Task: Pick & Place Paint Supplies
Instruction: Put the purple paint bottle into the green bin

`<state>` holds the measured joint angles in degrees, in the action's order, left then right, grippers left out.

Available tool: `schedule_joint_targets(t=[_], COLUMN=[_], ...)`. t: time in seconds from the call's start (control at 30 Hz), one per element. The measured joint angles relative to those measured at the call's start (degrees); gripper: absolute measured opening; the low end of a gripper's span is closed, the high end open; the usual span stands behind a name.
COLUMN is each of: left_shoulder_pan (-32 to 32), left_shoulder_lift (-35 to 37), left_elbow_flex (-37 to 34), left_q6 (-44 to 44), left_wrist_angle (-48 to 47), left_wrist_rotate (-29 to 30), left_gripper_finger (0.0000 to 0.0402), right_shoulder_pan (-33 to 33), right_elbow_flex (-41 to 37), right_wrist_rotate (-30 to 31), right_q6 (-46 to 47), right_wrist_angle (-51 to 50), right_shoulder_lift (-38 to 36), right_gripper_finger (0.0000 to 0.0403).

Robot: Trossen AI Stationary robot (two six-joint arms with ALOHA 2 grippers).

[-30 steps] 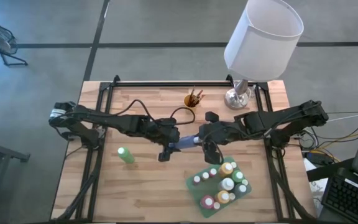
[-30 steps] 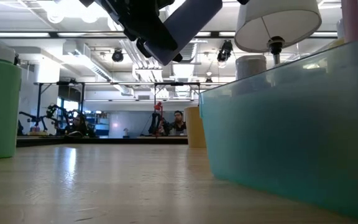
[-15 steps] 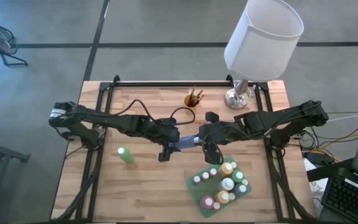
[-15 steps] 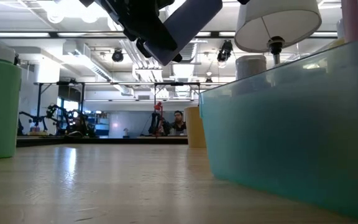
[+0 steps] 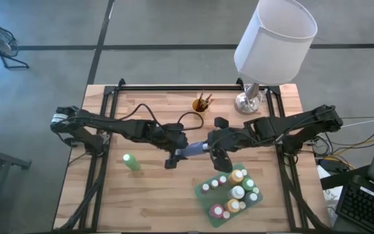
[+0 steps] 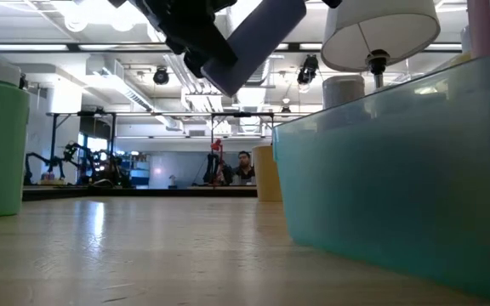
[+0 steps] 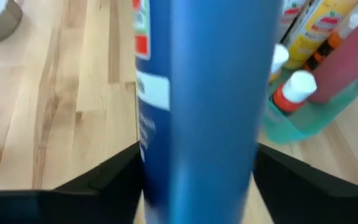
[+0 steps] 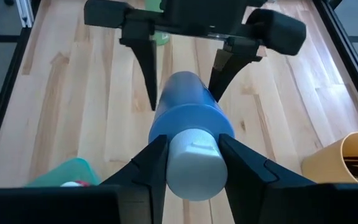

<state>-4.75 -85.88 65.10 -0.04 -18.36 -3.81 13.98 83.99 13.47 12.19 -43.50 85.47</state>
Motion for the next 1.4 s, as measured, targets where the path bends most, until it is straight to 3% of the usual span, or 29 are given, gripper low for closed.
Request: schedule_joint_targets(t=[0.2,0.5,0.8,1.03,1.4], left_shoulder_pan=[0.04,0.07,0.07,0.07,0.07], left_shoulder_lift=[1.45,9.79,18.86,21.98,22.18], left_elbow_flex=[0.00,-4.15,-16.56,-23.70,-27.06], left_q6=[1.73,0.31,-0.69,-0.67,-0.62], left_wrist_angle=[-5.21,-6.99,11.65,27.29,34.65], left_wrist_rotate=[1.58,11.50,13.80,13.80,13.80], left_gripper_finger=[0.0332,0.0339,0.0339,0.0339,0.0339], right_shoulder_pan=[-0.04,0.24,4.53,9.34,16.65], right_elbow_flex=[0.37,6.14,14.54,20.19,26.83], right_wrist_rotate=[0.24,0.20,0.16,1.68,0.78], right_q6=[-0.22,2.62,6.01,13.66,28.90], right_wrist_angle=[-0.44,-8.02,-15.19,-23.65,-35.28], right_shoulder_lift=[-0.24,-0.44,-0.25,0.26,3.71], right_gripper_finger=[0.0113,0.0113,0.0113,0.0113,0.0113])
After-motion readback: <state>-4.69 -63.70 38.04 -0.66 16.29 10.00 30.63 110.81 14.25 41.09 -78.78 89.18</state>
